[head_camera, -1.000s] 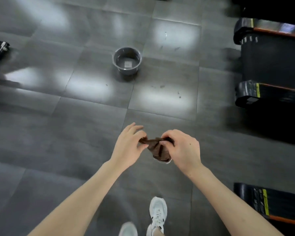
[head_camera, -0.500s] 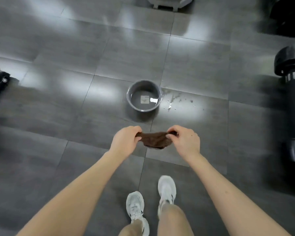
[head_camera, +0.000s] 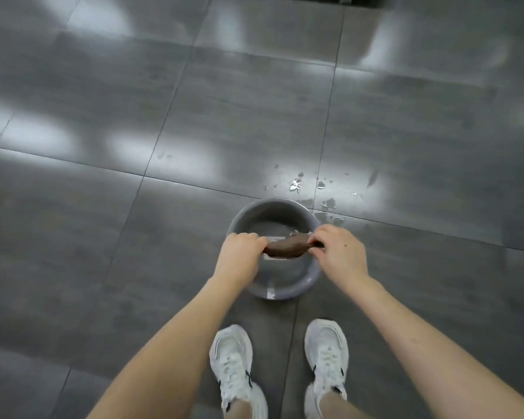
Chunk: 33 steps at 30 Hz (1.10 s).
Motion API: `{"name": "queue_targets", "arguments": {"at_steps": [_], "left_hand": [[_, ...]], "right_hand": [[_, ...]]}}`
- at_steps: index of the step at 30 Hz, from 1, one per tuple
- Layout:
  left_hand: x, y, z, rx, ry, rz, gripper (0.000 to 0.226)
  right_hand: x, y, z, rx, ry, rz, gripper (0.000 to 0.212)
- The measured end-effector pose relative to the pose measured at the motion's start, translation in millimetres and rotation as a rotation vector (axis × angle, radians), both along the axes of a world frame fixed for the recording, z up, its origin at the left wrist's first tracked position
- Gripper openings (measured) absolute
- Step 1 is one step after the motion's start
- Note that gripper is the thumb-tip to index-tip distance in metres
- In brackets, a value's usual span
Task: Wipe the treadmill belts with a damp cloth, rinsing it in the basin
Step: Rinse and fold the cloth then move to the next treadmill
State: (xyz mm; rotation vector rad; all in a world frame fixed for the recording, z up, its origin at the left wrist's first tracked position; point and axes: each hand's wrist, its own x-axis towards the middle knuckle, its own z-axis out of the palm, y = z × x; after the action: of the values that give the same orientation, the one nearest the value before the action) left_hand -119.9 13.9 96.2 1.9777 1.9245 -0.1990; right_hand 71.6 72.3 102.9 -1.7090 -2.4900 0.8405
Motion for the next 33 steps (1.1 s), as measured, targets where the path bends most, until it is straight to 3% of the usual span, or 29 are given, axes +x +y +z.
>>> {"name": "queue_targets", "arguments": {"at_steps": [4,7,9,11,15,17,21,25,30,33], "left_hand": [[-21.4,30.8,-100.5,-0.058,0.006,0.01,0.027],[-29.7,37.6,-151.4,-0.25,0.021,-0.056,0.033],[-34.8,43.7,-174.5,-0.288,0.001,-0.017,0.032],[-37.6,52.9,-186.4,-0.231,-0.05,0.105,0.031],[-29.7,65.9,-193.5,-0.131,-0.159,0.245,0.034],[-25.1,68.7,-196.4,-0.114,-0.258,0.323,0.036],[-24.9,69.8,-202.1,-0.13,-0.373,0.438,0.038],[-23.5,62.2,-211.6,-0.215,-0.481,0.588,0.038],[-11.5,48.9,-218.3,-0.348,-0.59,0.724,0.046],[-0.4,46.4,-216.1,-0.505,-1.008,1.037,0.056]], "right_hand": [[-19.6,26.2,-100.2,-0.091,0.069,0.029,0.009],[-32.0,34.1,-158.6,-0.253,-0.207,0.255,0.015],[-39.2,38.7,-189.7,-0.189,-0.223,0.25,0.018],[-47.4,40.6,-218.6,0.025,-0.128,0.163,0.025],[-69.1,34.1,-262.3,0.084,-0.246,0.189,0.08],[-73.7,32.6,-274.8,0.112,-0.286,0.279,0.093],[-74.9,36.9,-282.8,0.102,-0.284,0.342,0.075],[-82.6,33.1,-279.4,-0.049,-0.205,0.2,0.061],[-71.5,33.8,-270.3,-0.339,0.303,-0.212,0.033],[-69.6,20.0,-252.3,-0.352,0.602,-0.334,0.021]]}}
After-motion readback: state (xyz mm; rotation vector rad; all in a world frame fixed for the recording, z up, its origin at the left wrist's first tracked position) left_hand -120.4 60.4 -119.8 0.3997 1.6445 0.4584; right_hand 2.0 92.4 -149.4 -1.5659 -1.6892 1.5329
